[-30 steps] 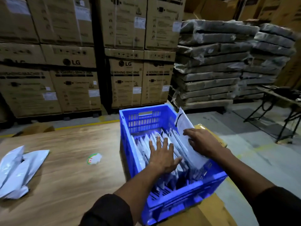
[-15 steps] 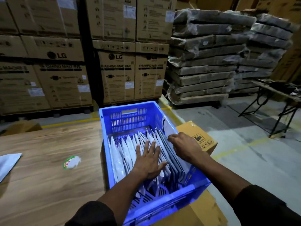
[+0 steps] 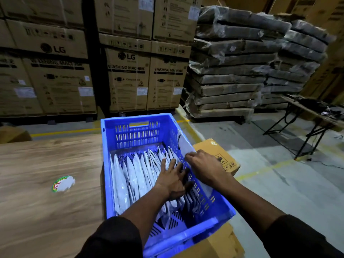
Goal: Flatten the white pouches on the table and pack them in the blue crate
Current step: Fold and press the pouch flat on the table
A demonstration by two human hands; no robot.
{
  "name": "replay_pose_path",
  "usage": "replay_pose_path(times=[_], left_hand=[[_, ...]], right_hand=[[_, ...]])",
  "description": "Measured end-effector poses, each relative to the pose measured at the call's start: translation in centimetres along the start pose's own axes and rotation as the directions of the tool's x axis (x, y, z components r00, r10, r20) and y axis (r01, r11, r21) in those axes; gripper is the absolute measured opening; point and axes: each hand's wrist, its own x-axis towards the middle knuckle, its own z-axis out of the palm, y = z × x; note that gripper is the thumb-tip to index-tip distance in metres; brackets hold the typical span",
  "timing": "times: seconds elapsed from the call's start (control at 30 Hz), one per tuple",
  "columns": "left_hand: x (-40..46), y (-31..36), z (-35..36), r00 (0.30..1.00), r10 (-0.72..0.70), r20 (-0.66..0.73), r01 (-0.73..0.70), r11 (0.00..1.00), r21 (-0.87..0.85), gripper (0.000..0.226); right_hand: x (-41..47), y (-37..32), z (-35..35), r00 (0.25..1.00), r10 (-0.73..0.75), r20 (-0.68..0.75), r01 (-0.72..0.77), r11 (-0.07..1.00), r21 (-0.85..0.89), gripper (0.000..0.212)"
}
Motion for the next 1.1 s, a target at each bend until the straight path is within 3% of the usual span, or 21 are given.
replay_pose_path(times=[0.17, 0.3, 0.4, 0.53, 0.73, 0.87, 1.1], left_hand=[[1.1, 0.0, -1.0, 0.997, 0.077, 0.031, -0.081, 0.985, 0.155, 0.078], [1.8, 0.2, -2.0, 0.981, 0.163, 0.109, -0.18, 0.969, 0.171, 0.065], [2.1, 0.1, -1.8, 0.961, 0.12, 0.25, -0.181, 0.955, 0.236, 0.064], [2.1, 0.0, -2.0, 0.948, 0.019, 0.316, -0.122, 0.943, 0.309, 0.067], [1.1, -0.5, -2.0, 0.965, -0.034, 0.261, -0.04, 0.961, 0.273, 0.072], [0.9, -1.2, -2.7, 0.949, -0.071, 0.307, -0.012, 0.965, 0.261, 0.074], [0.3, -1.6, -3.0, 0.947, -0.009, 0.32, -0.031, 0.992, 0.122, 0.071]], right_hand=[[0.4, -0.5, 0.2, 0.999, 0.011, 0.032, -0.01, 0.999, -0.039, 0.036], [0.9, -1.1, 1.5, 0.995, 0.052, 0.08, -0.045, 0.996, -0.079, 0.037], [1.3, -1.4, 2.0, 0.99, 0.049, 0.131, -0.04, 0.997, -0.072, 0.032], [1.6, -1.6, 2.9, 0.988, 0.041, 0.152, -0.04, 0.999, -0.014, 0.031], [2.0, -2.5, 5.0, 0.984, 0.068, 0.165, -0.077, 0.996, 0.045, 0.029], [2.4, -2.8, 5.6, 0.973, 0.042, 0.226, -0.066, 0.993, 0.099, 0.031], [2.7, -3.2, 6.0, 0.947, 0.028, 0.319, -0.1, 0.973, 0.209, 0.036]])
